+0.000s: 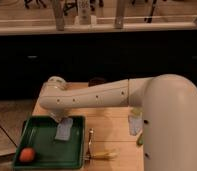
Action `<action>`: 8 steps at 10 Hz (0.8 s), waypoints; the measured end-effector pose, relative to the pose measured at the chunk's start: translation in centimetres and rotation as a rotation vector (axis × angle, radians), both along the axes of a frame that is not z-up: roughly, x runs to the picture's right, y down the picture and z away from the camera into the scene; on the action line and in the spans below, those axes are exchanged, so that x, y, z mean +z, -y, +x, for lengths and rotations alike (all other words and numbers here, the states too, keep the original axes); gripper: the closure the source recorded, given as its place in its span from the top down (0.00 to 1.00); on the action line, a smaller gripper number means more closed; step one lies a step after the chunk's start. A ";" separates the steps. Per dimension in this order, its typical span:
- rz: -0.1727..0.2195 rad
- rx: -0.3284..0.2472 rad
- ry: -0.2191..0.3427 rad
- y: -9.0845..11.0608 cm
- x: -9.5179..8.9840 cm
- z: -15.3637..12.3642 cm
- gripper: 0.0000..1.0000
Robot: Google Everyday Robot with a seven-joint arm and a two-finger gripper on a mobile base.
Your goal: Place sponge in tray
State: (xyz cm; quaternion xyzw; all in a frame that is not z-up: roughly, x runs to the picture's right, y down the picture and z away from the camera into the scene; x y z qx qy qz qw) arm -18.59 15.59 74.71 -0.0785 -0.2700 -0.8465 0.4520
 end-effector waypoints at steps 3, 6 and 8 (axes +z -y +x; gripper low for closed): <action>-0.010 -0.022 0.017 -1.0 0.3 -0.6 0.08; -0.022 -0.046 0.033 -2.0 0.3 -1.2 0.07; -0.030 -0.061 0.042 -2.4 0.3 -1.4 0.03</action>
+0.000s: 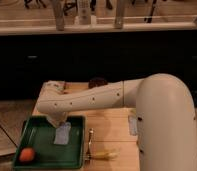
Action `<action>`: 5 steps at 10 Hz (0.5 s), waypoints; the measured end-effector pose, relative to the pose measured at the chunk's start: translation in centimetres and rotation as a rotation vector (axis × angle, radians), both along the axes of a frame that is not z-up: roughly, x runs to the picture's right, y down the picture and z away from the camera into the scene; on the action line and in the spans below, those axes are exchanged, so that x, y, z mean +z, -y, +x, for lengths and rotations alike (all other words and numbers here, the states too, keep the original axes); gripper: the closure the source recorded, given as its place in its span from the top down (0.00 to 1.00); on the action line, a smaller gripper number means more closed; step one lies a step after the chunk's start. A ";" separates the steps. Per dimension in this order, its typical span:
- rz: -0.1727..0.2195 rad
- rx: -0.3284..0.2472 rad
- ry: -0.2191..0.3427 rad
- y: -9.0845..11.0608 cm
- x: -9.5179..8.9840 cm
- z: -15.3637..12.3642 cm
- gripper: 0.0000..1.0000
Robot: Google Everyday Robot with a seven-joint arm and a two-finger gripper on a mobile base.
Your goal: Place sponge in tray
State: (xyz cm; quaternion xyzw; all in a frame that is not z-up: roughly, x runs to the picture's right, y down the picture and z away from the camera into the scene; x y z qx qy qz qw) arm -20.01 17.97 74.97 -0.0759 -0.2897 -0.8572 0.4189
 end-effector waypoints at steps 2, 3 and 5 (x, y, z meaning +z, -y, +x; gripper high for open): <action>-0.009 -0.012 0.008 -0.5 -0.1 -0.1 0.03; -0.013 -0.022 0.008 -0.6 -0.2 -0.1 0.08; -0.020 -0.032 0.015 -1.0 -0.3 -0.3 0.10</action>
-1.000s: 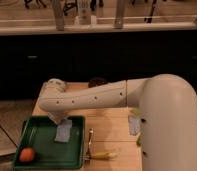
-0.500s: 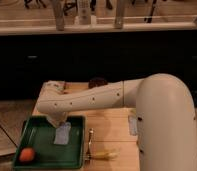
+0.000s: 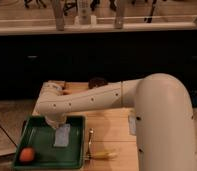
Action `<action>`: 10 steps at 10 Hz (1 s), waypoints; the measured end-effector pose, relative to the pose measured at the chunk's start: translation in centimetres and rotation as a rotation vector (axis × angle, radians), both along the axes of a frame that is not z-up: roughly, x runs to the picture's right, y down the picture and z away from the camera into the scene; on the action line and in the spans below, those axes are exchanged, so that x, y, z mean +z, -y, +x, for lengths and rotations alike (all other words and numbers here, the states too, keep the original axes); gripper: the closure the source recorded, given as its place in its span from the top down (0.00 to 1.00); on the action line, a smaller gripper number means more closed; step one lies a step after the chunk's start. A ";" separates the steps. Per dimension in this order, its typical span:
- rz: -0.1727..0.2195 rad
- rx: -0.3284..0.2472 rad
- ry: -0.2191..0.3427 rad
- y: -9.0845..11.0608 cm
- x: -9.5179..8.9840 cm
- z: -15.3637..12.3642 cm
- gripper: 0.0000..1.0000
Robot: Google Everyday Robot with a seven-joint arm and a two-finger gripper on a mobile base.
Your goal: Place sponge in tray
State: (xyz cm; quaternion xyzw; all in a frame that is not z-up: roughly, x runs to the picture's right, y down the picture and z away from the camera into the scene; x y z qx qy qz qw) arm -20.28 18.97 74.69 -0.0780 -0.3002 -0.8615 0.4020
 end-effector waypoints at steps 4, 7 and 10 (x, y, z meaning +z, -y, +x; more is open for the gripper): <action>-0.013 -0.023 0.010 -0.6 -0.3 -0.1 0.31; -0.020 -0.046 0.020 -1.1 -0.4 -0.4 0.48; -0.025 -0.062 0.028 -1.4 -0.6 -0.5 0.48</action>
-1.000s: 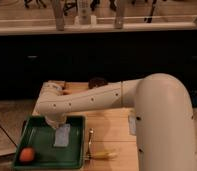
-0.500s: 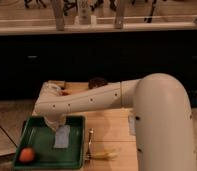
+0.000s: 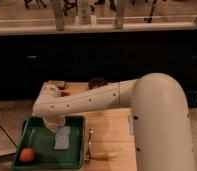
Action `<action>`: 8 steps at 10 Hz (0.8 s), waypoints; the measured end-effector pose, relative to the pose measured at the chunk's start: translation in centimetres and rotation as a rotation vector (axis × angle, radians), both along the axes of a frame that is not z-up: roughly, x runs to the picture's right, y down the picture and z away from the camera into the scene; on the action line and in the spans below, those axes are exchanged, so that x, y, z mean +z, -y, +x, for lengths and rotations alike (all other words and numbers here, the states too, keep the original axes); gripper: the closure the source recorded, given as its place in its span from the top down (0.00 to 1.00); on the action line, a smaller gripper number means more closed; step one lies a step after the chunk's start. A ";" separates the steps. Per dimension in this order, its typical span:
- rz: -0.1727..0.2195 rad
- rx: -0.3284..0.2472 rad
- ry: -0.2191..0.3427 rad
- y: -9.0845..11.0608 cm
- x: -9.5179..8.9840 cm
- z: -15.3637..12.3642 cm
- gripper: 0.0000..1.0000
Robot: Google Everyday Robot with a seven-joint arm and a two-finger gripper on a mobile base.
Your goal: Place sponge in tray
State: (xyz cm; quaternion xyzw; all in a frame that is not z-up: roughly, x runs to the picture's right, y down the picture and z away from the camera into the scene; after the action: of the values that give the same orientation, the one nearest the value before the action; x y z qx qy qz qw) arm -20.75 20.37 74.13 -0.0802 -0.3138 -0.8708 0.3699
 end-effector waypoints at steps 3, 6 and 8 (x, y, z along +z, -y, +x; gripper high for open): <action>-0.004 -0.014 0.007 -0.2 -0.1 0.0 0.48; -0.008 -0.041 0.019 -0.5 -0.2 -0.1 0.49; -0.007 -0.047 0.020 -0.6 -0.3 -0.1 0.55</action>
State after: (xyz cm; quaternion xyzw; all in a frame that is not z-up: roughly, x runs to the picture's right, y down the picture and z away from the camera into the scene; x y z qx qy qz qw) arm -20.81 21.01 73.80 -0.0802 -0.3184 -0.8790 0.3459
